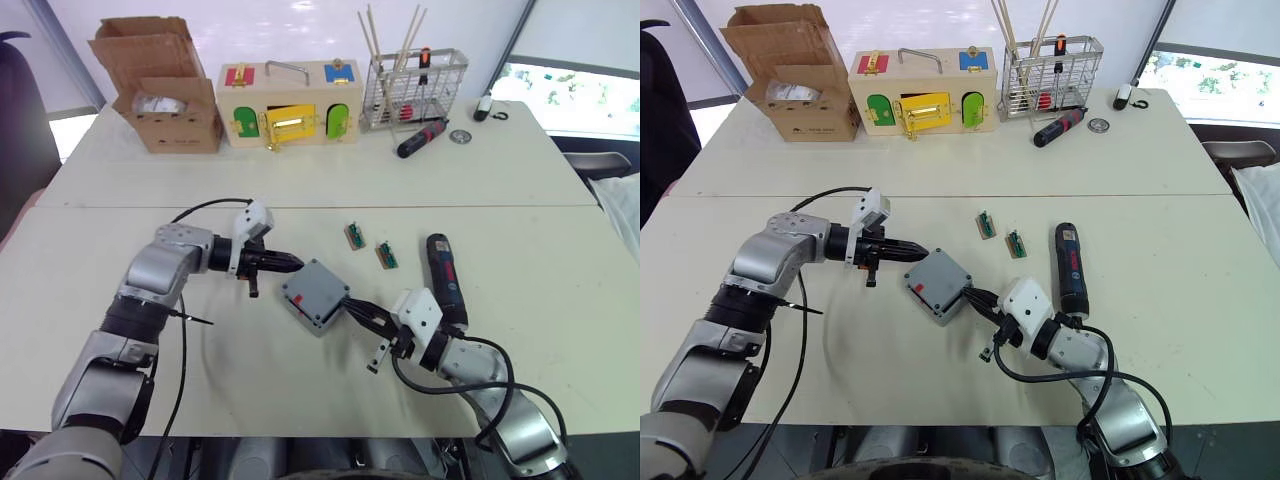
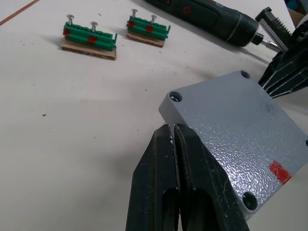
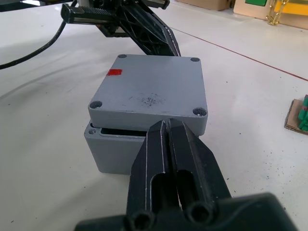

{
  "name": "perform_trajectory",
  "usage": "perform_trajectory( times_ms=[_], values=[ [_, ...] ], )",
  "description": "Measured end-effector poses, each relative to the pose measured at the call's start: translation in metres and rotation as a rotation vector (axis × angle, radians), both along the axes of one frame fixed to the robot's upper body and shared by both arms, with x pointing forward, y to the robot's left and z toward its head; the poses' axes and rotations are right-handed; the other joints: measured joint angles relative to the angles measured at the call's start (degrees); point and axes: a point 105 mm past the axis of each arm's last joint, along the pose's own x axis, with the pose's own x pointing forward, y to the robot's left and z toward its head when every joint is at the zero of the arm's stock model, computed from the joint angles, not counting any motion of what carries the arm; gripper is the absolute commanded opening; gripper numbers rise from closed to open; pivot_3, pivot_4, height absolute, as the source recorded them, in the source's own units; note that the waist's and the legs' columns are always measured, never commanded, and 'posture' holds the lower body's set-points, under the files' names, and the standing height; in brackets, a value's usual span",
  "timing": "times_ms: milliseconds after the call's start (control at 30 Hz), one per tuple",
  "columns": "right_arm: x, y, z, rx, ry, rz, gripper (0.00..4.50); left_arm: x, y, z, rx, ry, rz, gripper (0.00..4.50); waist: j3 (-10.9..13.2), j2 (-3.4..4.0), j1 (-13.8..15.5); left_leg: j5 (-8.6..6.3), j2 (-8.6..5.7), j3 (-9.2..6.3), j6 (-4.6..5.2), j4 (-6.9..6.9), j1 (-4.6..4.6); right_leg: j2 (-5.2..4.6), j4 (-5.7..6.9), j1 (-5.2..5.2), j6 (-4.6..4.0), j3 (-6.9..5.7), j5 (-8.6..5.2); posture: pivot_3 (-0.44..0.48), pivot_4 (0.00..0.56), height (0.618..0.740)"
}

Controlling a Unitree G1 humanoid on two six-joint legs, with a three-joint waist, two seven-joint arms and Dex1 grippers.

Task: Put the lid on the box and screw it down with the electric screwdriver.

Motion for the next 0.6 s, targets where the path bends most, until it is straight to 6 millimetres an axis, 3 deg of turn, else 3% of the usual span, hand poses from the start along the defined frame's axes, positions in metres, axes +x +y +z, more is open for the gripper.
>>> perform_trajectory(
  times_ms=[600],
  values=[
    [-0.0027, -0.0024, 0.0033, 0.012, 0.008, -0.013, 0.04, -0.0042, -0.0020, 0.0044, -0.004, -0.006, -0.002, 0.04, 0.00, 0.00, 0.04, 0.00, 0.00, 0.00, 0.00, 0.00, 0.00, 0.00, 0.00, 0.00, 0.00, 0.00, 0.00, 0.000, 0.150, 0.740]
  ],
)
